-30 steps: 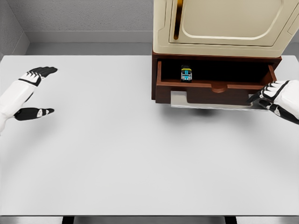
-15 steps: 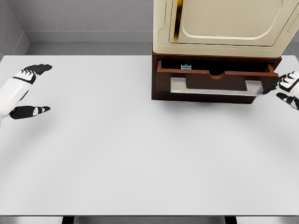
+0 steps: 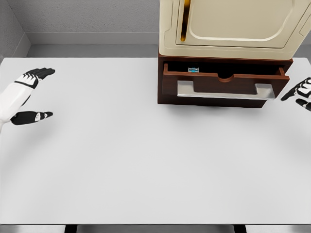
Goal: Put the switch into the drawer with left arm, and close the drawer with right arm
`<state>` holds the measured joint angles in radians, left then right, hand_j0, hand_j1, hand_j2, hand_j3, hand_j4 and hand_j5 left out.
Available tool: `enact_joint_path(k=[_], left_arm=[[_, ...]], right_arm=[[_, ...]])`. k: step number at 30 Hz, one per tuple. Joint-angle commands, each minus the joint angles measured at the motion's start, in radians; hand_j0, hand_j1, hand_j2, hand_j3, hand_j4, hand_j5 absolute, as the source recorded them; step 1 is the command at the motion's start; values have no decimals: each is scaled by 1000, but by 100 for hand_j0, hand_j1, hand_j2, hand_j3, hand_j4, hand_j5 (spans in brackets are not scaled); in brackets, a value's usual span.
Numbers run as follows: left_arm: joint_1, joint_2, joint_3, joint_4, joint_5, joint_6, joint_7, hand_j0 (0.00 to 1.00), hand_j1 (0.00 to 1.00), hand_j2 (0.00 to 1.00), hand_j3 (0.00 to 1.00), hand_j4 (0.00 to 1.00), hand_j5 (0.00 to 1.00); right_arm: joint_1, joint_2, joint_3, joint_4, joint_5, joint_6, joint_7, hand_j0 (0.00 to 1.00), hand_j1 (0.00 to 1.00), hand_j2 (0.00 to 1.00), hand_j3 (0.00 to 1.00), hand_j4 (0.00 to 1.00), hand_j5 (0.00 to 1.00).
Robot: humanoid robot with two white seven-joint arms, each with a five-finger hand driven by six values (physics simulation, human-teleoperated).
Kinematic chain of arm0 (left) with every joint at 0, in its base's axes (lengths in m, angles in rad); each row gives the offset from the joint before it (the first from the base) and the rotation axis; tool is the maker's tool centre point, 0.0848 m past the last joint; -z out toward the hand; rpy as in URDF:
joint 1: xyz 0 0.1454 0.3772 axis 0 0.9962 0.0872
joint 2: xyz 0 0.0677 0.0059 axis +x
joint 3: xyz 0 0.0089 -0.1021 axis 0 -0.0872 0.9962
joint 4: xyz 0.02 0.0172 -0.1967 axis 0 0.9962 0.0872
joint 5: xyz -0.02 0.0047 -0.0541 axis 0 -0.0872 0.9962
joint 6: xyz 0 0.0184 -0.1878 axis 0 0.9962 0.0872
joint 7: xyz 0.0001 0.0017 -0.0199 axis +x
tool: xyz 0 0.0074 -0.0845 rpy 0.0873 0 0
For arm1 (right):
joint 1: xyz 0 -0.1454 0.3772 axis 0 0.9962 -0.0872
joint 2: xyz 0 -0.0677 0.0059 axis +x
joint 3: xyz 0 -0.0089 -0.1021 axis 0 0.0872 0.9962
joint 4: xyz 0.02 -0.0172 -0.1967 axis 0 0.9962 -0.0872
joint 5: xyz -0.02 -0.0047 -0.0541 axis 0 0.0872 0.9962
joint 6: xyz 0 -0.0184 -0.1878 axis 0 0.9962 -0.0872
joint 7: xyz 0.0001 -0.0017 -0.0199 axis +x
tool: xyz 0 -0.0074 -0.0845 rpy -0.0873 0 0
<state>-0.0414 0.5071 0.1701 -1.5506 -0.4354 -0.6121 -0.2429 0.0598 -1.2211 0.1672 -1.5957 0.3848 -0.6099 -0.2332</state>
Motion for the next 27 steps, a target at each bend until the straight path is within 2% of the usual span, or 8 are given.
enact_joint_path(k=[1,4,6,8,14,23,27], left_arm=[[-2,1,0,0,7,1,1,100,100,100,100,100,100],[0,1,0,0,7,1,1,100,100,100,100,100,100],[-2,2,0,0,6,1,1,100,100,100,100,100,100],[0,2,0,1,6,1,1,100,100,100,100,100,100],[0,2,-1,3,-2,1,-1,100,100,100,100,100,100],[3,-2,-6,1,-5,1,-1,100,100,100,100,100,100],[3,-1,-6,4,-6,1,-1,100,100,100,100,100,100]], right_arm=[[2,-5,5,-3,-6,-1,0,45,45,45,45,45,45],[18,9,6,-26,9,-1,2,35,35,35,35,35,35],[20,11,17,-26,11,-1,2,31,31,31,31,31,31],[20,14,22,-27,11,-1,2,31,31,31,31,31,31],[18,28,89,-150,13,-1,2,31,31,31,31,31,31],[18,28,101,-164,11,-1,2,30,30,30,30,30,30],[8,61,101,-170,11,-1,3,31,31,31,31,31,31]])
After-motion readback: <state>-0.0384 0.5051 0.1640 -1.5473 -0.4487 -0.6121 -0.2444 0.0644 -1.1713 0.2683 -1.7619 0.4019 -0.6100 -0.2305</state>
